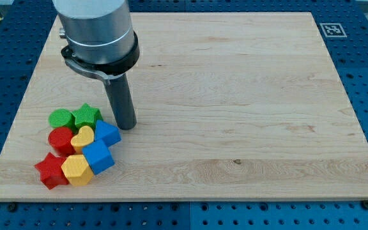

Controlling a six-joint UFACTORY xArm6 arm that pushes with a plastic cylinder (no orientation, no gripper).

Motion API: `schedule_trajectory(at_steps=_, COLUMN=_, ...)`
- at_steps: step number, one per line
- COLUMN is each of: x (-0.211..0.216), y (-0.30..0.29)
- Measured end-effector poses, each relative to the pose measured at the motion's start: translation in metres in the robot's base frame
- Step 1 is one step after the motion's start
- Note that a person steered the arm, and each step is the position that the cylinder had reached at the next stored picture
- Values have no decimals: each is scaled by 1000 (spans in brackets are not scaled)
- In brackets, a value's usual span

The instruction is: Move the blue cube to the right of the blue triangle

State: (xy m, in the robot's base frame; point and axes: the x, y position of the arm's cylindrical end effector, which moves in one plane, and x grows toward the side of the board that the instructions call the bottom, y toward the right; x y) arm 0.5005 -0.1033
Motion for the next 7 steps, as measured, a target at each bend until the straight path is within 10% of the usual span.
schedule_trajectory(at_steps=3, x=-108, y=-100)
schedule_trajectory(at_steps=5, x=-89, y=-201)
schedule_trajectory(at_steps=7, x=74, y=-185)
